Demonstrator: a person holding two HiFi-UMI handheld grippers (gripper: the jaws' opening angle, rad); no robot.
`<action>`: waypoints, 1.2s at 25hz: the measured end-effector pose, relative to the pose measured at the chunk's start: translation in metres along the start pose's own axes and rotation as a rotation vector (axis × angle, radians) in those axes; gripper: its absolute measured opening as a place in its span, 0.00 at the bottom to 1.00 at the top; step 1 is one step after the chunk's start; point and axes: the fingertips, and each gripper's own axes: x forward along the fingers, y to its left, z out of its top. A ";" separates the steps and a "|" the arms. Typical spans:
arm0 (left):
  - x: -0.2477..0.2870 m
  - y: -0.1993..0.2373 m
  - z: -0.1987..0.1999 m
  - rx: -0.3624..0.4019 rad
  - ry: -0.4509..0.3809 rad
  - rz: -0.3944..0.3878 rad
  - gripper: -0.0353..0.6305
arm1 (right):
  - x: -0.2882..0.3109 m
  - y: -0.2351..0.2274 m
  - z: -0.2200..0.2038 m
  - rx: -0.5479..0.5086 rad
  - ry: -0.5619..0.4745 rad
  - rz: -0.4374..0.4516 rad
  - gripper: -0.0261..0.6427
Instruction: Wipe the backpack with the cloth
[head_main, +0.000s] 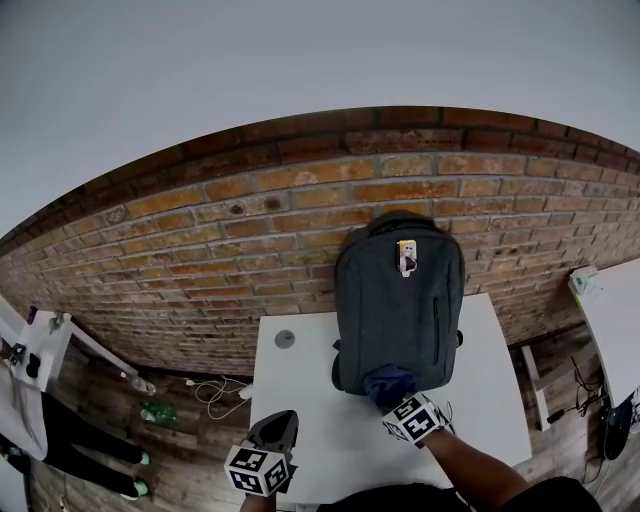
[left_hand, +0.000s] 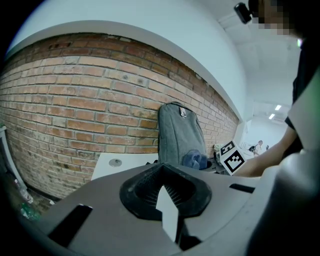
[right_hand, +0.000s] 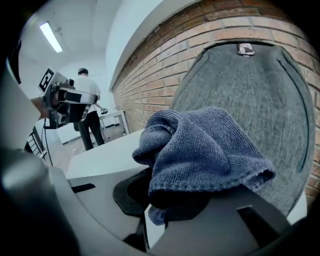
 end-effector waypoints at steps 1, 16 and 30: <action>0.000 0.002 0.000 0.000 0.001 -0.001 0.04 | 0.000 0.001 0.007 -0.005 -0.011 -0.003 0.10; 0.005 0.013 0.006 -0.008 -0.040 -0.023 0.04 | -0.011 -0.033 0.119 -0.044 -0.114 -0.061 0.10; 0.000 0.022 0.005 -0.022 -0.038 0.007 0.04 | -0.011 -0.107 0.215 0.031 -0.157 -0.141 0.10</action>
